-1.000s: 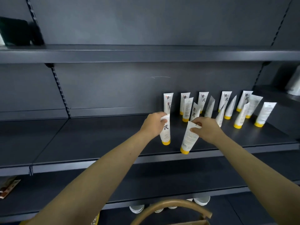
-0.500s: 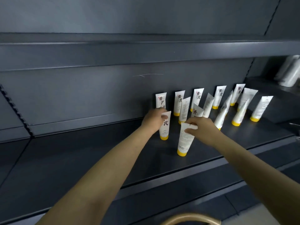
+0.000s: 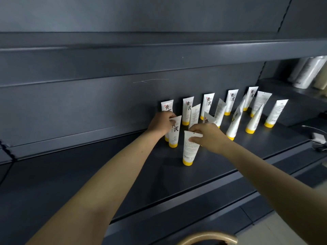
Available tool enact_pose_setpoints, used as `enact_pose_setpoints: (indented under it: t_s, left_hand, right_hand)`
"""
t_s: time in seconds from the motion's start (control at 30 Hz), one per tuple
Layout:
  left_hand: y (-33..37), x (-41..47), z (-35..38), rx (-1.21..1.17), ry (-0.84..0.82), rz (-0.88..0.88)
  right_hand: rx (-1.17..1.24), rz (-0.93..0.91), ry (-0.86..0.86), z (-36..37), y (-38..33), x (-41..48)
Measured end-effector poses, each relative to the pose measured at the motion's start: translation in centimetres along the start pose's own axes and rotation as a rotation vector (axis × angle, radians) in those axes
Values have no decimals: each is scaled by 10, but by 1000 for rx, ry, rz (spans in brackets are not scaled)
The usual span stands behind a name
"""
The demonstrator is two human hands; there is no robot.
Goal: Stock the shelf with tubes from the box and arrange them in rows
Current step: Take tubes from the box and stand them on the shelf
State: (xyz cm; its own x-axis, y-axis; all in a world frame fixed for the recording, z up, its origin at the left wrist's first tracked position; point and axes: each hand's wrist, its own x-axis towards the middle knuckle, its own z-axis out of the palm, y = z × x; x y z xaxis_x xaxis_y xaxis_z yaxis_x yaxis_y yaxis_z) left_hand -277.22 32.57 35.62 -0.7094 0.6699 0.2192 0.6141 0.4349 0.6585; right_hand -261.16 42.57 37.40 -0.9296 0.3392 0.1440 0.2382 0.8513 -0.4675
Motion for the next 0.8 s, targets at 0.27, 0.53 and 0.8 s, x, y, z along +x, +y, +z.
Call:
enact_pose_setpoints:
  t_s: [0.27,0.53,0.8]
  left_hand:
    - [-1,5,-5,-28,-2,44]
    - [-1,4,-14,-36,-2,28]
    - [20,-28,-35,51,-1,-44]
  right_hand:
    - [-34,-38,-33,3,2,7]
    - [-66,-57,-39,4,2,12]
    - [8,-45,-57,-15,-6,4]
